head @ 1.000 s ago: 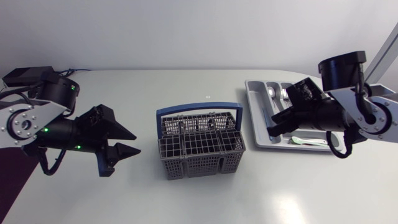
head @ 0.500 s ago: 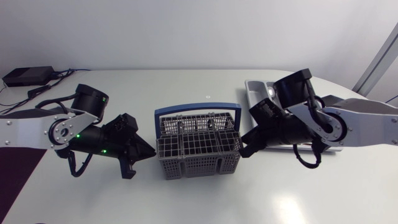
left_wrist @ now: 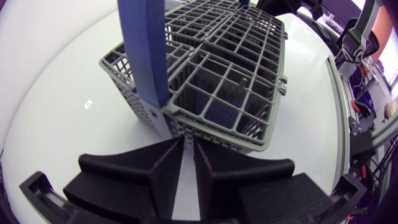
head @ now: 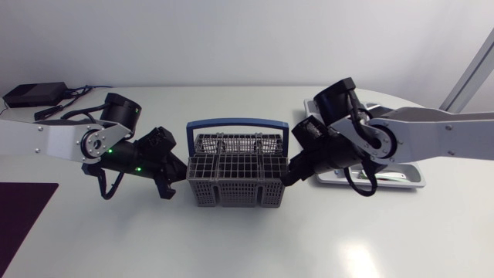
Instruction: Unload the cutlery basket into the drawer organizer.
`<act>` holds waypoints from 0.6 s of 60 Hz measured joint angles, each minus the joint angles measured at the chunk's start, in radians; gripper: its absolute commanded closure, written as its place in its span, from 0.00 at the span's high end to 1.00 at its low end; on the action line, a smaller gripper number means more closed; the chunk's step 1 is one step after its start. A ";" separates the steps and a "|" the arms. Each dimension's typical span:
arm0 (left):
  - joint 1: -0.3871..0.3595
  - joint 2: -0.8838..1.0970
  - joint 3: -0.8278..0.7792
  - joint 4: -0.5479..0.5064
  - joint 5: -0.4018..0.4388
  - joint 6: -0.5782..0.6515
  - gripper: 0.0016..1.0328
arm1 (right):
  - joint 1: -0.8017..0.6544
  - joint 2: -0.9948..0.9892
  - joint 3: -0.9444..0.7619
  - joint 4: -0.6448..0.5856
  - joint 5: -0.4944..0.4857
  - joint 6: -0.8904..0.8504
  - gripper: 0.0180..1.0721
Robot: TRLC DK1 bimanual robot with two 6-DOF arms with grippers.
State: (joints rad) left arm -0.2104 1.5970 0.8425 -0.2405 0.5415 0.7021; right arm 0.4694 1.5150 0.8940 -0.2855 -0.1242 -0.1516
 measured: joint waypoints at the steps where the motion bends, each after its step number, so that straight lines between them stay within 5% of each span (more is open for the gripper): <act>1: 0.001 0.005 0.005 0.000 0.000 0.000 0.24 | 0.000 0.006 0.007 0.000 0.002 0.000 0.07; 36: 0.033 0.029 0.028 0.007 0.000 0.001 0.27 | -0.002 0.095 0.099 -0.003 0.022 0.014 0.07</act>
State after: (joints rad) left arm -0.1776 1.6260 0.8707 -0.2333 0.5415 0.7029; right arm 0.4675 1.6104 0.9932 -0.2882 -0.1024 -0.1375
